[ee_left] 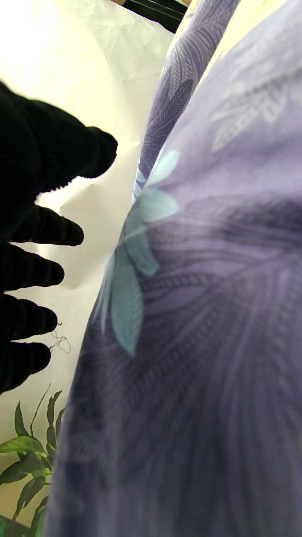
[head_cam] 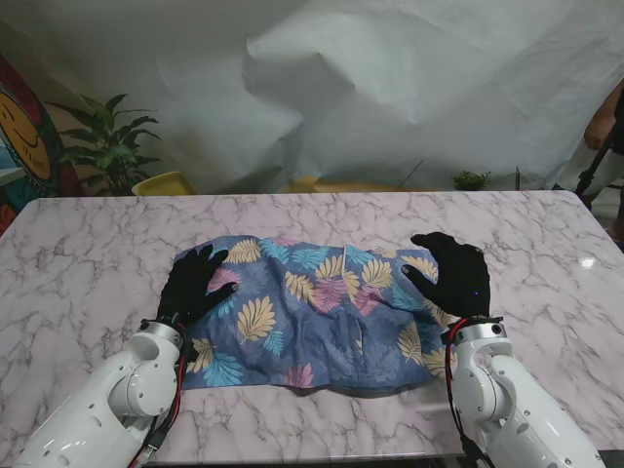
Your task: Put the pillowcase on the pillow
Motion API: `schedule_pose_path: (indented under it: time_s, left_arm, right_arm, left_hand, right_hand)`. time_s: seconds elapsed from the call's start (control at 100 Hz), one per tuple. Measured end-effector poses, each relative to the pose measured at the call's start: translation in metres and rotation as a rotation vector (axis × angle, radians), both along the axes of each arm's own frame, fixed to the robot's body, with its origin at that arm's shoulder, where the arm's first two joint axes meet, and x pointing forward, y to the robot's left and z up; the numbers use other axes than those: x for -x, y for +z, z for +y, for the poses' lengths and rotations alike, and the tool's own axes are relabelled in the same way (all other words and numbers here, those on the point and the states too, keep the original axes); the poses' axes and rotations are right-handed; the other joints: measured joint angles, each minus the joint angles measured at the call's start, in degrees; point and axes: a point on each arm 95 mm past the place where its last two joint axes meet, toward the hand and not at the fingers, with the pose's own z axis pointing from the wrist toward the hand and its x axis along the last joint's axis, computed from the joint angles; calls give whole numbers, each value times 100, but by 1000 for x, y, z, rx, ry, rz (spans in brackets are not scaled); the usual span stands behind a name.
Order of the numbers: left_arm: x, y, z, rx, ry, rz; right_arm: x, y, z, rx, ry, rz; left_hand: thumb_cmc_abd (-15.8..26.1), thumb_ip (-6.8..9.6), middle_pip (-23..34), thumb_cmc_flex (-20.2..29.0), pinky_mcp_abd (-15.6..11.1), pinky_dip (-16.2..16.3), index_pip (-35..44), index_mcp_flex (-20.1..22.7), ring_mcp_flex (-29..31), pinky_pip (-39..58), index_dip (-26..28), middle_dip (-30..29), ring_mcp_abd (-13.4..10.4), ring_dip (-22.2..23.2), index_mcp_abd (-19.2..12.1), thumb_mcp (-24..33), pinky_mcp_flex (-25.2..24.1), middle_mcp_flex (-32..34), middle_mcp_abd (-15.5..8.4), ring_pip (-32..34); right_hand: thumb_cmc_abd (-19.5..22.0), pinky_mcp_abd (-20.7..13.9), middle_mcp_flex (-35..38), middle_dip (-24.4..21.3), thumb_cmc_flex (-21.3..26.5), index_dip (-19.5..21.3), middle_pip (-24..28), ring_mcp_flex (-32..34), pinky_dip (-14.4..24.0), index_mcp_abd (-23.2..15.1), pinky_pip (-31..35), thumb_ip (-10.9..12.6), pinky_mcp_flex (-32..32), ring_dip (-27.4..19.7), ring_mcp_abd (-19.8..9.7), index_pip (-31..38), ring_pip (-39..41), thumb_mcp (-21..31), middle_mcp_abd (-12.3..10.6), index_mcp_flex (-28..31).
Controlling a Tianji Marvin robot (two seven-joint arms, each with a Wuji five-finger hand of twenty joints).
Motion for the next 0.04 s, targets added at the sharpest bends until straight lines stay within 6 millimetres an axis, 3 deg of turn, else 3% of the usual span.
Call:
schedule_pose_path:
  time_s: [0.04]
  left_arm:
    - [0,0,0,0,1,0]
  right_arm:
    - [0,-1,0,-4,0,1]
  left_hand:
    - [0,0,0,0,0,0,0,0,0,0,0,1,0,0,0,0,0,0,0,0]
  right_hand:
    - [0,0,0,0,0,0,0,1,0,0,0,0,0,0,0,0,0,0,0,0]
